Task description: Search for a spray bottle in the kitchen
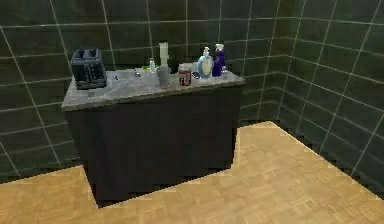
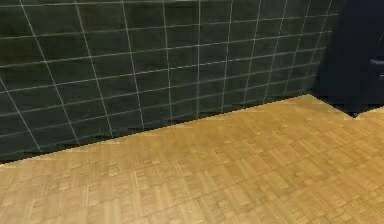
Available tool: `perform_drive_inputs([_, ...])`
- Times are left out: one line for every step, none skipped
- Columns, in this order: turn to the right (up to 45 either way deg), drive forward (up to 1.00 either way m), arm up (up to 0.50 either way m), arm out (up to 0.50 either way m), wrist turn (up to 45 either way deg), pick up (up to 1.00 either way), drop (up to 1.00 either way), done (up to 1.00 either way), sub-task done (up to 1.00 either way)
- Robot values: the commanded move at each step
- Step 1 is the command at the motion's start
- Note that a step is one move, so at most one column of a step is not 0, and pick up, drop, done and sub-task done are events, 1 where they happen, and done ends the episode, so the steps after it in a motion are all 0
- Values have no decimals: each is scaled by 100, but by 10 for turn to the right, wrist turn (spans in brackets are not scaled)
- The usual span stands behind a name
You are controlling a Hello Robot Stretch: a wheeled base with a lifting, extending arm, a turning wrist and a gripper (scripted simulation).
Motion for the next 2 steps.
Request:
perform_drive_inputs([0, 65, 0, 0, 0, 0, 0, 0, 0])
perform_drive_inputs([120, 0, 0, 0, 0, 0, 0, 0, 0])
